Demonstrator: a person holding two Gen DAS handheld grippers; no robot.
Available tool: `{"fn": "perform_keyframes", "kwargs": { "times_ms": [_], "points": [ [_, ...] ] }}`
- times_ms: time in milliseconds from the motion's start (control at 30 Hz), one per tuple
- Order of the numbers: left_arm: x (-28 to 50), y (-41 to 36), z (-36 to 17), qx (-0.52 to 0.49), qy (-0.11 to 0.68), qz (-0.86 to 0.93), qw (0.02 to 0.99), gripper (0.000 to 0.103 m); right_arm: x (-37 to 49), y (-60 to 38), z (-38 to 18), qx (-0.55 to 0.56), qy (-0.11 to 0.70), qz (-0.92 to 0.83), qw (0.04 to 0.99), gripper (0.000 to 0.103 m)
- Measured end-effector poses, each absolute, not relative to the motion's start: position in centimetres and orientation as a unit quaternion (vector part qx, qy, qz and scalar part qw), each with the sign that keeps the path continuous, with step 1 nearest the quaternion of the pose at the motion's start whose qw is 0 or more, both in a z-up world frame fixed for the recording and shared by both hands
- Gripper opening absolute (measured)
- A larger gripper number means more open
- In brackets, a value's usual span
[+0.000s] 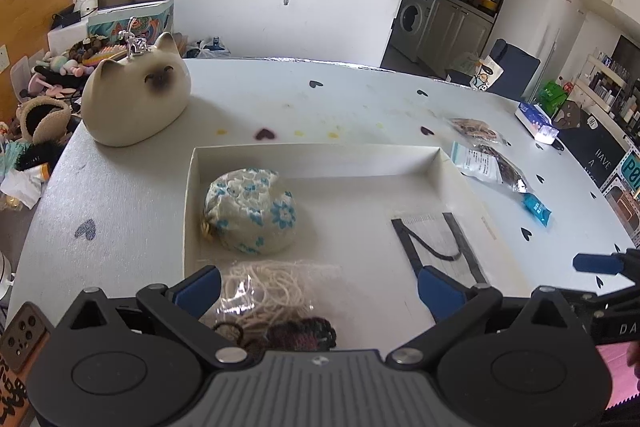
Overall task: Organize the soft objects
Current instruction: 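Withdraw both tools from the tray toward the white sachet and blue packet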
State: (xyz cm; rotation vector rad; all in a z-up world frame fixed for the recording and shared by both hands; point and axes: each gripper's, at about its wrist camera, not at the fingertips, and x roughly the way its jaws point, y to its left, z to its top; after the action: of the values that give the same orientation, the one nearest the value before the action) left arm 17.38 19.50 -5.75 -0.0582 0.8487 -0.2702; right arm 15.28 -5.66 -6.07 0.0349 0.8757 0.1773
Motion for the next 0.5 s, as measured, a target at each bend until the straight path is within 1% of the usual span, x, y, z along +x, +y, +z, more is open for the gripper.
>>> {"fn": "perform_keyframes", "kwargs": {
  "times_ms": [300,500],
  "points": [
    [15.9,18.6,-5.5,-0.034,0.406,-0.106,0.907,0.103,15.1,-6.3,-6.0,0.011,0.404,0.071,0.912,0.103],
    [15.5,16.6,-5.0,-0.043,0.400,-0.087,0.911,0.103,15.4,-7.8,-5.9,0.004,0.397,0.083,0.914,0.103]
  ]
}}
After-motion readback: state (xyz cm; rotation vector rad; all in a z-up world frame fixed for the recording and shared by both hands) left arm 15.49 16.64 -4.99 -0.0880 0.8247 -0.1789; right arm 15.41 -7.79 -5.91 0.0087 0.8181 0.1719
